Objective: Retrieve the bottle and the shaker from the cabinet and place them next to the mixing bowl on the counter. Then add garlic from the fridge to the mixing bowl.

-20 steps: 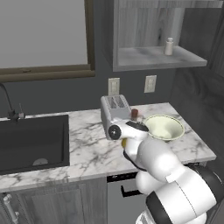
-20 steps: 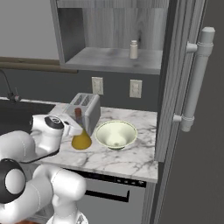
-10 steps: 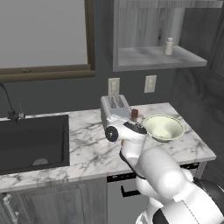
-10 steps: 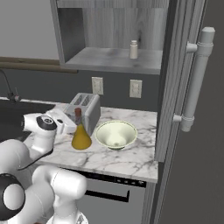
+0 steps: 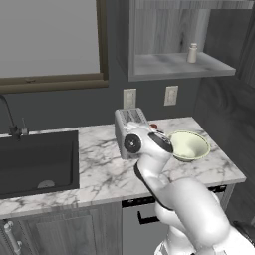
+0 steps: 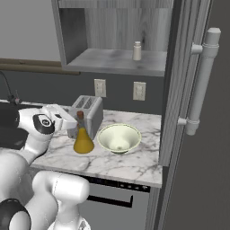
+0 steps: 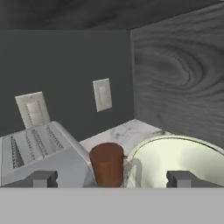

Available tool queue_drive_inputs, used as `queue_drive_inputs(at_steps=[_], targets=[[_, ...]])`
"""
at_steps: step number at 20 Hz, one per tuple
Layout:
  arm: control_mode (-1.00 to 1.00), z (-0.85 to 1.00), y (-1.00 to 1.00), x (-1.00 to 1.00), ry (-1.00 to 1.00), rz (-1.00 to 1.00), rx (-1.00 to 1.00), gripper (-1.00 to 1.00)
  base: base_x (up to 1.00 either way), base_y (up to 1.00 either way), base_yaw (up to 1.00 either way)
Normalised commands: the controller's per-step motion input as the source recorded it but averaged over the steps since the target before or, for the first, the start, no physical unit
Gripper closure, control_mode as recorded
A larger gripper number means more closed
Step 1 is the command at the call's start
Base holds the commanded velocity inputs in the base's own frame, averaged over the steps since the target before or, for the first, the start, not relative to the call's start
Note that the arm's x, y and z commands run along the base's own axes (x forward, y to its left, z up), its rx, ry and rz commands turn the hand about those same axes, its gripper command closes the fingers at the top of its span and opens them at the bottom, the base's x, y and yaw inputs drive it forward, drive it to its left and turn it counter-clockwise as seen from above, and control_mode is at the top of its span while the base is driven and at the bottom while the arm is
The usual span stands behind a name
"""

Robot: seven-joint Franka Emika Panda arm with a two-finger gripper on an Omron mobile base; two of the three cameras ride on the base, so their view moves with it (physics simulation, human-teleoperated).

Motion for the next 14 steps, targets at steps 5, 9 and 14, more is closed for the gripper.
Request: queue_drive_inputs(at_steps=[5, 9, 14], targets=[[-1.00, 0.68, 0.00, -0.23, 0.00, 0.00, 0.00, -1.00, 0.00, 0.00, 0.00], [-1.00, 0.69, -0.13, -0.20, 0.00, 0.04, 0.00, -1.00, 0.00, 0.00, 0.00], [-1.00, 0.51, -0.30, -0.22, 0.00, 0.07, 0.00, -1.00, 0.00, 0.00, 0.00]])
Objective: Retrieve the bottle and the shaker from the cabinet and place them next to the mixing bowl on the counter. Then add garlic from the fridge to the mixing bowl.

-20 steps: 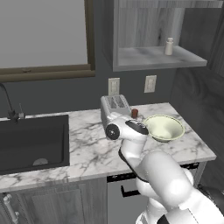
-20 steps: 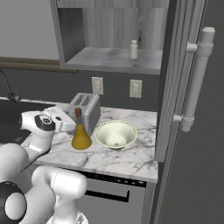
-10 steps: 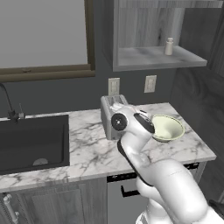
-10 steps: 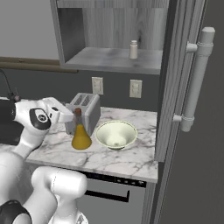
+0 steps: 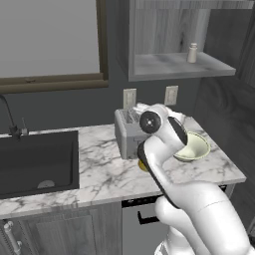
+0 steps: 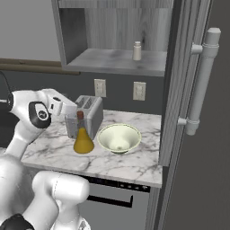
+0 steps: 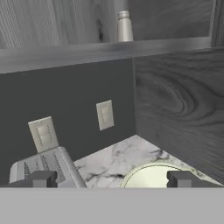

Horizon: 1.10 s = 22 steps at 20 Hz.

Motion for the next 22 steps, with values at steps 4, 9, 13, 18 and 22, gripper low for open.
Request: queue_drive_inputs(at_steps=[4, 9, 13, 18, 22], targets=[[-1.00, 0.27, -0.58, -0.08, -0.02, 0.10, 0.00, -1.00, 0.00, 0.00, 0.00], [-1.00, 0.26, -0.57, -0.03, -0.01, 0.12, 0.00, -1.00, 0.00, 0.00, 0.00], [-1.00, 0.43, -0.46, 0.00, 0.00, 0.11, 0.00, -1.00, 0.00, 0.00, 0.00], [-1.00, 0.56, -0.37, -0.03, 0.02, 0.07, 0.00, -1.00, 0.00, 0.00, 0.00], [-1.00, 0.52, -0.29, -0.02, 0.06, 0.04, 0.00, -1.00, 0.00, 0.00, 0.00]])
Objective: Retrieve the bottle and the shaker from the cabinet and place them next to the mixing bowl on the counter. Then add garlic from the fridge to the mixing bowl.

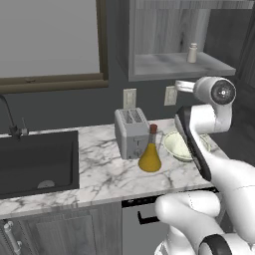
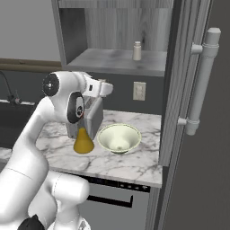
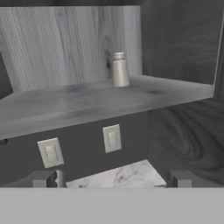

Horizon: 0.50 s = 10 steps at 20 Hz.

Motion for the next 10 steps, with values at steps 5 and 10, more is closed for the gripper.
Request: queue_drive_inputs(at_steps=[5, 10], targets=[[-1.00, 0.24, -0.27, 0.03, 0.01, 0.05, 0.00, -1.00, 0.00, 0.00, 0.00], [-1.00, 0.15, -0.22, 0.28, 0.00, 0.14, 0.02, -1.00, 0.00, 0.00, 0.00]])
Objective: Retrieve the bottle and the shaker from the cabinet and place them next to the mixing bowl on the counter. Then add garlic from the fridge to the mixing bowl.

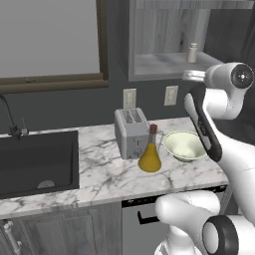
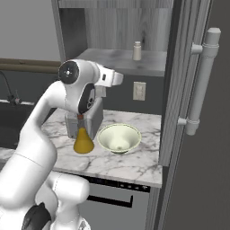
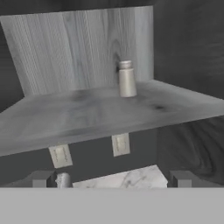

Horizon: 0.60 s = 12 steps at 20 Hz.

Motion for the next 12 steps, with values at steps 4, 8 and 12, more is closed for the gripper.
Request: queue_drive_inputs(at_steps=[4, 8, 12], targets=[[-1.00, 0.27, -0.19, 0.16, 0.00, 0.15, 0.02, -1.00, 0.00, 0.00, 0.00], [-1.00, 0.39, -0.13, 0.00, 0.00, 0.04, 0.00, -1.00, 0.00, 0.00, 0.00], [-1.00, 0.43, -0.13, 0.00, 0.04, 0.00, 0.00, -1.00, 0.00, 0.00, 0.00]])
